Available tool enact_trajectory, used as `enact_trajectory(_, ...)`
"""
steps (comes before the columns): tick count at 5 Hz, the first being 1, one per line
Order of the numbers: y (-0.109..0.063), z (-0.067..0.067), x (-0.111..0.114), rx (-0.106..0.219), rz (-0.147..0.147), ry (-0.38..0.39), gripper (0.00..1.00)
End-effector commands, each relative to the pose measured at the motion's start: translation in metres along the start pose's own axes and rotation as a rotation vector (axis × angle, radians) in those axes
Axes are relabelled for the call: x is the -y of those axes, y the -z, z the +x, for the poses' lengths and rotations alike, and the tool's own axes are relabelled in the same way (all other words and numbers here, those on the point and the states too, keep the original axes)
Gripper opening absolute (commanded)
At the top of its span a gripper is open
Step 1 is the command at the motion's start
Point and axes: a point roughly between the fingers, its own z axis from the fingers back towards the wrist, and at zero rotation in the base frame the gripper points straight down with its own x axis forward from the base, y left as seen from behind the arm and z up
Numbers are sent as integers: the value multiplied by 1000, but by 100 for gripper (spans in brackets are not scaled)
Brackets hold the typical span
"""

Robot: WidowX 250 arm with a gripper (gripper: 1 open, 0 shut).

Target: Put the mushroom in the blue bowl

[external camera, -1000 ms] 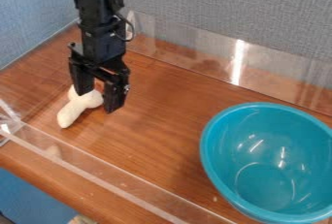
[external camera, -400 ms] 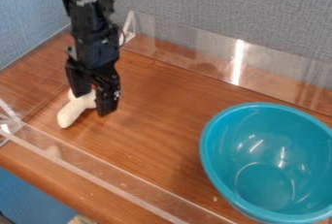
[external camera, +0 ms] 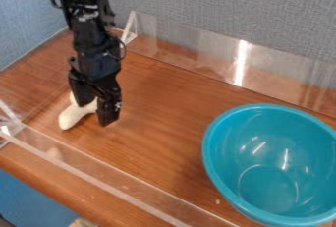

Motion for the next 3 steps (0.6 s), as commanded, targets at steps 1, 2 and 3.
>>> enact_trajectory(1,9,-1,-6,19,4,12,100)
enact_trajectory(2,13,-4,-5,25,2,29,100)
enact_trajectory(3,14,-4,1,21,2,86,0)
